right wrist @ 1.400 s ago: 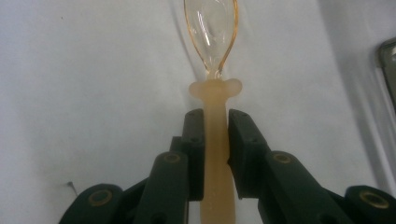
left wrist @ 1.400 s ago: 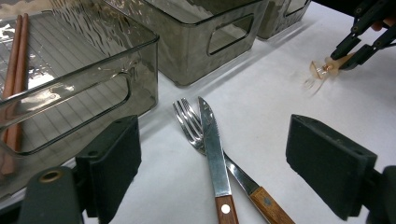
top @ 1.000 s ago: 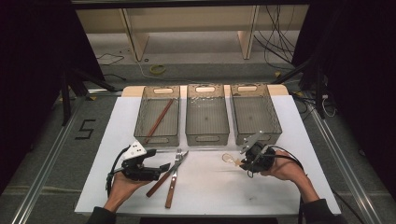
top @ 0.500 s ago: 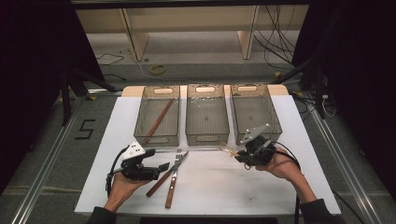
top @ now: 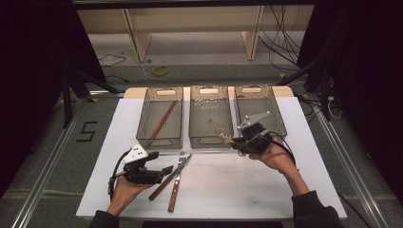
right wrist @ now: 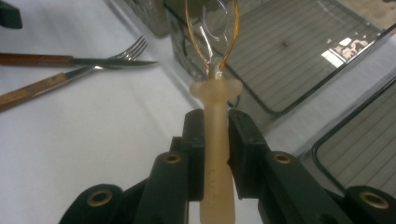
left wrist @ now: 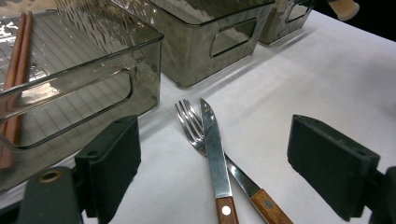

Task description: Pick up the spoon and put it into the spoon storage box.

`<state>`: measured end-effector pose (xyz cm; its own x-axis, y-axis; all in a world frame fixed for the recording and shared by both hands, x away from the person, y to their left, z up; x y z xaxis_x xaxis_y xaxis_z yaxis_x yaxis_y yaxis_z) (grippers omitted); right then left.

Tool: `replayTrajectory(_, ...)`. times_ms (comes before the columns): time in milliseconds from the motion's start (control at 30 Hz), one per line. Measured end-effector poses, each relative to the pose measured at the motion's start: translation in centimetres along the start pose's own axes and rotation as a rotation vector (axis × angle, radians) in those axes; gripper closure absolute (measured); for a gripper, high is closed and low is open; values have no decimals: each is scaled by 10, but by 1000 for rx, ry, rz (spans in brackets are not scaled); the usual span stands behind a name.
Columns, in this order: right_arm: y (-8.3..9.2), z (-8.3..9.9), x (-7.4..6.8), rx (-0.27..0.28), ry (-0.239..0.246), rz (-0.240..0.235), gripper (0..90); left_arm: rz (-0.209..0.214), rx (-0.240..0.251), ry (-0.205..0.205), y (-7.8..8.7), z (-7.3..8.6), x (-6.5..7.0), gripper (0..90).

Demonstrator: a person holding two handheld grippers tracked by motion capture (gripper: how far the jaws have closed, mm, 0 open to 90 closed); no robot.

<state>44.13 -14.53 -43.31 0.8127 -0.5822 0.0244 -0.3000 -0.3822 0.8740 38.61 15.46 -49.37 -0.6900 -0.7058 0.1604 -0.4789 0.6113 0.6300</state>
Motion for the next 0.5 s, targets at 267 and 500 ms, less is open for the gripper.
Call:
replayTrajectory(267,-5,-21,5,28,-38,-13,780,3,3,1,1,0,2,168)
replayTrajectory(500,-9,-39,11,40,-66,-6,780,6,3,-1,2,0,4,167)
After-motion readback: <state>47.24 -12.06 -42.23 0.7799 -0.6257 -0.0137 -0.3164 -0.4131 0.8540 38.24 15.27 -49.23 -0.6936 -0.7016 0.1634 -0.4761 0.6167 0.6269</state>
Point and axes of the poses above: each handheld gripper's, and its own axes: y roughly backward along the jaws, z roughly out of its underside, x roughly to its right, the point moved 6 cm from there along -y, roughly forward along the jaws, and after that the axes turned 12 degrees about -x, right-handed, at the moved point
